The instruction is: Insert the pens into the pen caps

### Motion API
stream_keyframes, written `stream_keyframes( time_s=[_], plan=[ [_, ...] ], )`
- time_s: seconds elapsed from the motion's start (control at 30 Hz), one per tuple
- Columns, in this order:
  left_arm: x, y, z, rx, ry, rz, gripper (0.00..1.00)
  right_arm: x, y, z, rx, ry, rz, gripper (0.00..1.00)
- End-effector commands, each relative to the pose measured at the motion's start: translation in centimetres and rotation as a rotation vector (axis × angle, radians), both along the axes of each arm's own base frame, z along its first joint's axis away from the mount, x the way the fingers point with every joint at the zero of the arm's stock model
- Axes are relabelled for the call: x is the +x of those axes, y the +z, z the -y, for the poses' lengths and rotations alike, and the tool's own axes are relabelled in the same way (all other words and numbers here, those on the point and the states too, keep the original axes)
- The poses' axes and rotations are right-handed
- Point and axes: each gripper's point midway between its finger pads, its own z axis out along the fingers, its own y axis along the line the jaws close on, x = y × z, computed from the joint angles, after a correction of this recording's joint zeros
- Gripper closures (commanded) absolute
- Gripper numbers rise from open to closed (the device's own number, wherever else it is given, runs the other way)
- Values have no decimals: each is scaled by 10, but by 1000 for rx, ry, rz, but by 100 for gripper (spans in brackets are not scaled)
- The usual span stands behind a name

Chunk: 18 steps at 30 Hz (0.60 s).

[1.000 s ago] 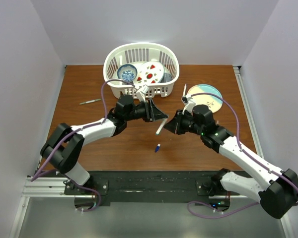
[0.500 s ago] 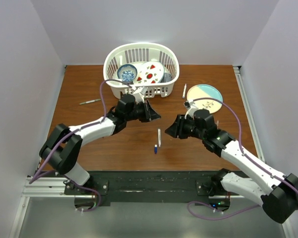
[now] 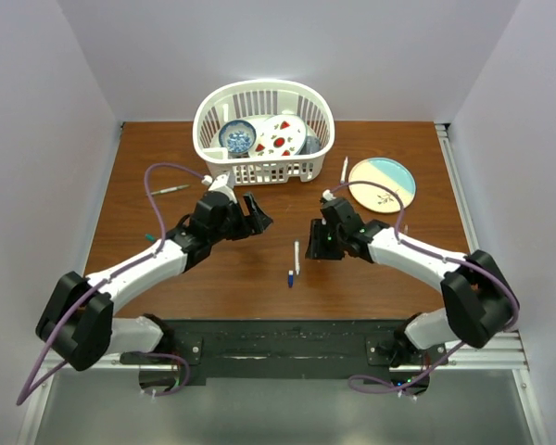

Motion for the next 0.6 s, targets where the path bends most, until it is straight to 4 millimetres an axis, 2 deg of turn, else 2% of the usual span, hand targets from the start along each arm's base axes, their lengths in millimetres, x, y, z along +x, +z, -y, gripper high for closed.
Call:
stream_keyframes(
  time_s=[0.0,0.03,0.1,0.13,0.17,0.2,0.23,0.3,0.4,0.5,0.57],
  plan=[
    [2,12,-27,36,105,60,20,27,12,-18,-53,10,65,57],
    [0,24,-29,20,110,91,20,33,15,-22,-65,15,70,57],
    [-6,25,-37,32,124,92,20,39,1,-24,-121,45,62,56],
    [-8,37,-41,18,135,122,20,45,4,-27,-136,55,68,55],
    [-10,40,-44,19,140,129,20,49,1,-27,-161,62,67,56],
    [-12,44,-47,19,145,142,20,51,-10,-25,-208,89,54,56],
    [-14,54,-53,11,161,169,20,57,-6,-28,-214,102,62,56],
    [-18,60,-59,21,173,182,20,60,-14,-30,-252,150,54,56],
    [-23,73,-70,20,201,222,20,67,-15,-35,-282,218,66,58],
    [-26,83,-78,17,220,255,20,68,-17,-35,-312,278,61,59],
    [-29,88,-81,15,227,270,20,61,-22,-38,-304,335,29,59]
  ],
)
